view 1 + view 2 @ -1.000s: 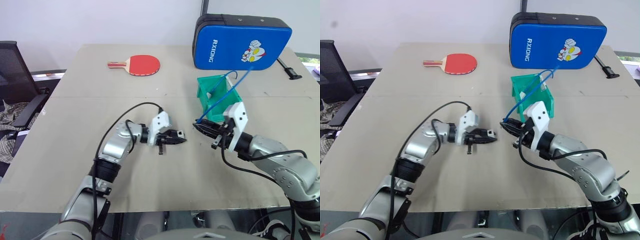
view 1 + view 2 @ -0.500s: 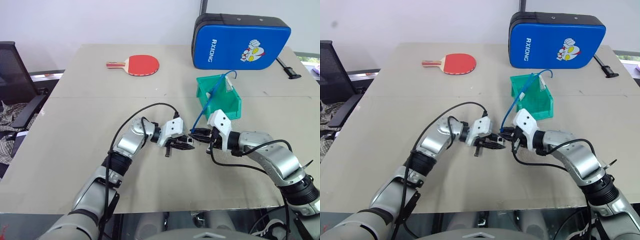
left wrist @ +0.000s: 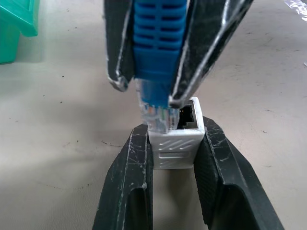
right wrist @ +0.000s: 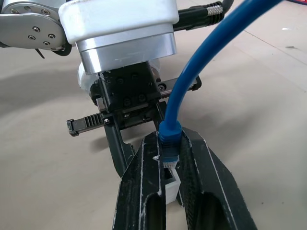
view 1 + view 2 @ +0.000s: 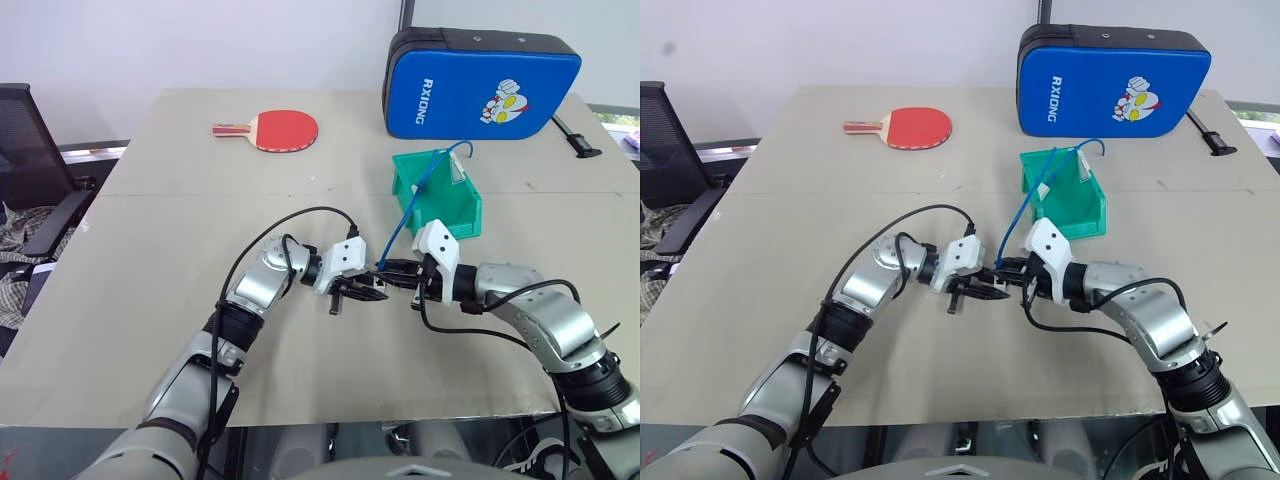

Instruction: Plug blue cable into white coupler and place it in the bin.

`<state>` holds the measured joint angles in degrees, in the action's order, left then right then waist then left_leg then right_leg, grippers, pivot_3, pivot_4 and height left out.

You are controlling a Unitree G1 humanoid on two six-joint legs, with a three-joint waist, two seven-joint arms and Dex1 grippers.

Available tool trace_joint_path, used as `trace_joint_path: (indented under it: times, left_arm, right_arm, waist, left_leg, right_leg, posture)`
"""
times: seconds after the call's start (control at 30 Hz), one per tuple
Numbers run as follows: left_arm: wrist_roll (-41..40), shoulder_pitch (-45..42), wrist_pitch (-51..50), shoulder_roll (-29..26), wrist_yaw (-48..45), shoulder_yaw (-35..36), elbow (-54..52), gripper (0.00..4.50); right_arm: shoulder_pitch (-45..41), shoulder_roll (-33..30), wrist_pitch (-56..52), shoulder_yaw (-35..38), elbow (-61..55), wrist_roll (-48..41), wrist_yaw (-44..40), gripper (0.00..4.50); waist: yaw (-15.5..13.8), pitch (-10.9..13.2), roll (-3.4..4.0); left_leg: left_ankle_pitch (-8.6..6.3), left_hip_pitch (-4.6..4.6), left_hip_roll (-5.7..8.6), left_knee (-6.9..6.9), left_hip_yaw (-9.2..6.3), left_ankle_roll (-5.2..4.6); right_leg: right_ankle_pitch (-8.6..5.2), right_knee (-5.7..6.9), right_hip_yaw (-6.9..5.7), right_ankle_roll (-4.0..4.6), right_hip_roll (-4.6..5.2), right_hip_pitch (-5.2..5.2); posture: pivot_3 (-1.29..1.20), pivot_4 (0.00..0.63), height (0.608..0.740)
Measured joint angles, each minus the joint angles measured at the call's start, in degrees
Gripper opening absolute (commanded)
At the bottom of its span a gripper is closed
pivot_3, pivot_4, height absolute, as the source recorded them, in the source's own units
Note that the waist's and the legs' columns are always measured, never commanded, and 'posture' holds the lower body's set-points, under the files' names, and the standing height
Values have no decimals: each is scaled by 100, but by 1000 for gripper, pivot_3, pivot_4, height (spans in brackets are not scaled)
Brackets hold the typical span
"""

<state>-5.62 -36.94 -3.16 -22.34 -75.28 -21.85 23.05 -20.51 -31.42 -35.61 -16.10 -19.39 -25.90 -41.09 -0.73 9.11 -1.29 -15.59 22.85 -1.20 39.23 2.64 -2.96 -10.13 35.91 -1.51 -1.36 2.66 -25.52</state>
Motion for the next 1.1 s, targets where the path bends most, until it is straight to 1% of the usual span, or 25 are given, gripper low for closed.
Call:
trace_joint_path:
  times: [0.37, 0.53, 0.87, 1.1]
  left_arm:
    - [4, -1, 3, -17, -5, -2, 5, 571]
    - [4, -1, 2, -32, -10, -3, 4, 571]
    - [10, 7, 1, -76, 1, -18, -6, 571]
    - [14, 50, -3, -80, 29, -24, -71, 571]
  right_arm:
    - [168, -93, -36, 43, -242, 131, -124, 0]
    - [121, -93, 18, -80, -254, 349, -220, 0]
    - [-225, -137, 855, -399, 413, 904, -855, 0]
    - [-252, -245, 1069, -457, 519, 1072, -1185, 0]
  waist:
    - [6, 0, 0]
    - [9, -1, 1]
    - [21, -8, -2]
    - [16, -12, -3]
  left_leg:
    - [0, -4, 0, 0, 1, 0]
    - [0, -6, 0, 0, 1, 0]
    - [0, -17, -3, 1, 1, 0]
    - [0, -17, -4, 0, 2, 0]
  right_leg:
    - [-3, 2, 0, -5, -1, 0]
    - [-7, 3, 0, -12, -2, 0]
    - [-9, 6, 1, -14, -15, 5]
    - [-7, 6, 2, -11, -15, 6]
  posture:
    - [0, 150, 731]
    - [0, 150, 731]
    - [0, 150, 731]
    - [0, 150, 731]
